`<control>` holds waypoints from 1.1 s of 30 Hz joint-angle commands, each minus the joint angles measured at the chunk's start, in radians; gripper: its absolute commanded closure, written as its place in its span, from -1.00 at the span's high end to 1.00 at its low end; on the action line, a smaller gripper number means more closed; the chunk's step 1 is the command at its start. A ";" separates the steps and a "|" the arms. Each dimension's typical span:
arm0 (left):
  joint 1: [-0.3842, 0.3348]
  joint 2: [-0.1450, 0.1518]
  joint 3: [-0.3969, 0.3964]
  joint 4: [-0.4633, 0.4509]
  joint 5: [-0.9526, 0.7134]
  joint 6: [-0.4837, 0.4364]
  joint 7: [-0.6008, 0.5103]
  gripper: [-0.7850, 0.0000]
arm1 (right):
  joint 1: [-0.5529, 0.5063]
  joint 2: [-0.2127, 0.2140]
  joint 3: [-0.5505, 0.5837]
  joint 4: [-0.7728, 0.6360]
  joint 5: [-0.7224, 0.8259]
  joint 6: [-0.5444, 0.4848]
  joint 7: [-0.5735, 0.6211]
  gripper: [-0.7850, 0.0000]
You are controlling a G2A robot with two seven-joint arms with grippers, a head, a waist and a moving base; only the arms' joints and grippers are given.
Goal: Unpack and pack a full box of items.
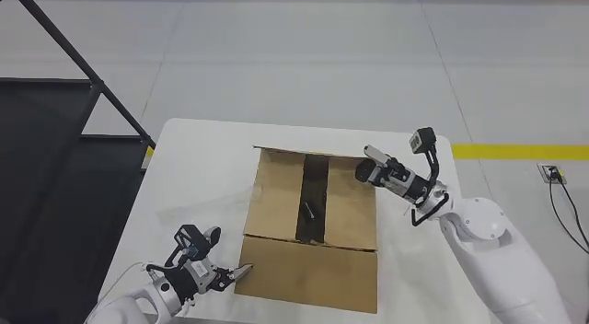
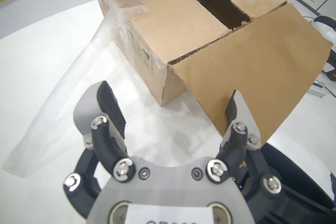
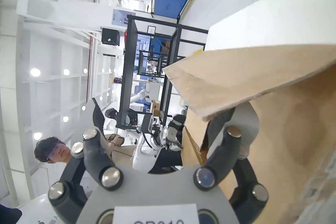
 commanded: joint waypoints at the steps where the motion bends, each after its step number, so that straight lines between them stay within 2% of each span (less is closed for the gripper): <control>1: 0.000 0.001 0.000 -0.001 0.001 0.001 0.000 1.00 | -0.001 0.000 0.001 0.000 -0.001 -0.002 0.003 1.00; 10: 0.001 0.001 0.000 -0.001 0.001 0.002 0.002 1.00 | -0.001 0.000 0.001 0.000 -0.001 -0.002 0.003 1.00; 13: 0.001 0.001 0.000 -0.001 0.001 0.002 0.002 1.00 | 0.001 -0.007 -0.011 -0.009 0.003 0.007 -0.041 1.00; 17: 0.013 0.001 0.010 -0.019 0.038 0.036 0.015 1.00 | 0.079 -0.038 -0.056 0.051 0.039 -0.004 -0.158 1.00; 20: 0.023 0.003 0.010 -0.023 0.057 0.036 0.021 1.00 | 0.162 -0.067 -0.109 0.133 0.006 0.005 -0.276 1.00; 23: 0.032 0.005 0.007 -0.020 0.066 0.038 0.032 1.00 | 0.247 -0.100 -0.176 0.231 -0.024 0.039 -0.335 1.00; 33: 0.044 0.009 0.008 -0.008 0.076 0.044 0.052 1.00 | 0.446 -0.208 -0.354 0.548 -0.112 0.126 -0.395 1.00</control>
